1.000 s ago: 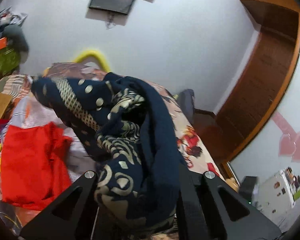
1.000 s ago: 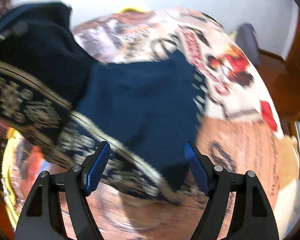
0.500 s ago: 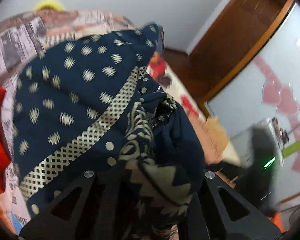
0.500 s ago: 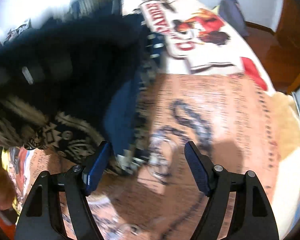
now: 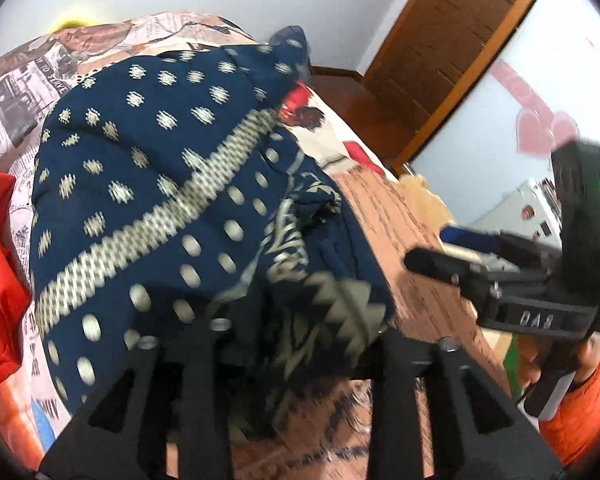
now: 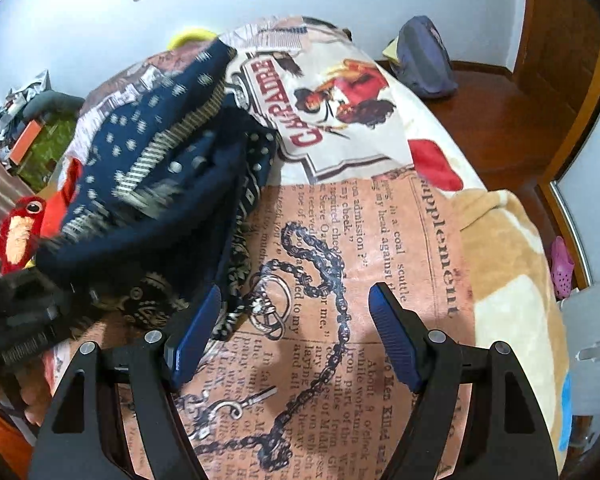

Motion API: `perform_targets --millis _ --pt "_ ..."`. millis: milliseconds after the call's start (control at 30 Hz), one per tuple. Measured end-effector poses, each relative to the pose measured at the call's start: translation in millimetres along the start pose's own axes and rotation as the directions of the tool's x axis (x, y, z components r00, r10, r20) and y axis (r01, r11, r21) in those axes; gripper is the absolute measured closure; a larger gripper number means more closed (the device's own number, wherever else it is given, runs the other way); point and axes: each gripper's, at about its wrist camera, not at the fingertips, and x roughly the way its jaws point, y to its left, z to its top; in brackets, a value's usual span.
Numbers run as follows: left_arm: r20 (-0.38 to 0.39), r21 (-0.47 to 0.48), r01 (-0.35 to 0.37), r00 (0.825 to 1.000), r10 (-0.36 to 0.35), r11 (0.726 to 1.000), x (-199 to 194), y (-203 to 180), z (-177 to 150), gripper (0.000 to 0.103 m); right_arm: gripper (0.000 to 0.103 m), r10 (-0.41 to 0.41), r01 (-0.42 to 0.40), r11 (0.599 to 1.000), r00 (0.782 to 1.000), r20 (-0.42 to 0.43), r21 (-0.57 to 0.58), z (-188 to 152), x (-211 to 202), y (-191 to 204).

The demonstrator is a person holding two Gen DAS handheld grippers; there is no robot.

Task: Fold large clothes
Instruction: 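Lift the hoodie edge with the left gripper and fold it over itself, then lay the folded hoodie down and open the left gripper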

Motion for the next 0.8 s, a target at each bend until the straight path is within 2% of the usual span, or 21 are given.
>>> perform_targets --millis 200,300,400,533,600,633,800 --pt "0.06 0.094 -0.027 0.998 0.021 0.995 -45 -26 -4 0.066 0.03 -0.006 0.008 0.999 0.999 0.035 -0.046 -2 -14 13" --pt "0.124 0.129 -0.047 0.992 0.031 0.99 -79 -31 -6 0.06 0.03 -0.004 0.009 0.997 0.998 0.064 -0.075 1 -20 20" --pt "0.2 0.137 -0.112 0.976 0.083 0.984 -111 -23 -1 0.055 0.03 0.018 -0.009 0.996 0.995 0.098 -0.084 8 -30 26" --pt "0.259 0.112 -0.221 0.948 0.186 0.969 -128 0 8 0.04 0.03 0.061 -0.047 0.993 0.989 0.134 -0.105 23 -35 41" --pt "0.242 0.097 -0.292 0.934 0.262 0.951 -118 22 12 0.04 0.03 0.082 -0.064 0.99 0.986 0.144 -0.127 31 -31 52" --pt "0.223 0.088 -0.307 0.933 0.282 0.948 -111 32 14 0.04 0.03 0.091 -0.071 0.988 0.985 0.146 -0.137 35 -28 57" --pt "0.095 0.052 -0.314 0.947 0.308 0.948 -63 77 1 0.04 0.03 0.122 -0.103 0.981 0.987 0.105 -0.163 45 9 76"
